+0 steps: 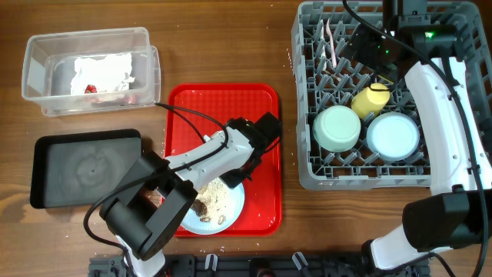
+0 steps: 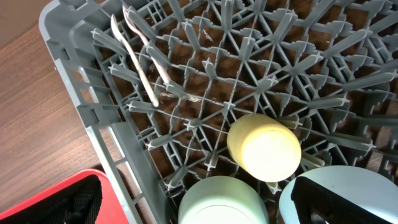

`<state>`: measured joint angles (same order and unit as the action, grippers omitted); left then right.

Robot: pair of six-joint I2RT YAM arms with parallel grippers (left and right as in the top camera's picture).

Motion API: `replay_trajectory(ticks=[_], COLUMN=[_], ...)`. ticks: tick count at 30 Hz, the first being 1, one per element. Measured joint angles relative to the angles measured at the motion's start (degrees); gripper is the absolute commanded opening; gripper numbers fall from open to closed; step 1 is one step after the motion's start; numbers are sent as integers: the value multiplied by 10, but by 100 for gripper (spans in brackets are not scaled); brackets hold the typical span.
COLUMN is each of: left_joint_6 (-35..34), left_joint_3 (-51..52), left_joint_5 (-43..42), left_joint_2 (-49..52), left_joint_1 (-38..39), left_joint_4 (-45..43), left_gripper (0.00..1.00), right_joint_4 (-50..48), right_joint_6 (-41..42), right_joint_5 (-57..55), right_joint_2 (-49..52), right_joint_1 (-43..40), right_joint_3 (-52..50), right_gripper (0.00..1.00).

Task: Sort waste into correct bins and load items into the dishwasher rack
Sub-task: 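Grasp the light-blue plate rim with the left gripper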

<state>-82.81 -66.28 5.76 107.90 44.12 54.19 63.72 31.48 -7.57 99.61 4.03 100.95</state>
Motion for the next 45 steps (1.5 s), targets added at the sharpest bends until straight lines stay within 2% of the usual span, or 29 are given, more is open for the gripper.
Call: replay_trajectory(ticks=[28, 45], left_joint_6=[0, 52], left_joint_3=[-20, -45], left_joint_5=[0, 9], left_joint_2=[0, 1], left_joint_1=[0, 0], left_joint_4=[73, 139], left_gripper=[4, 4], right_joint_4=[0, 0], right_joint_6=[0, 0], right_joint_5=[0, 0], right_joint_2=[0, 0], right_joint_1=[0, 0], right_joint_3=[0, 0], right_gripper=[100, 100])
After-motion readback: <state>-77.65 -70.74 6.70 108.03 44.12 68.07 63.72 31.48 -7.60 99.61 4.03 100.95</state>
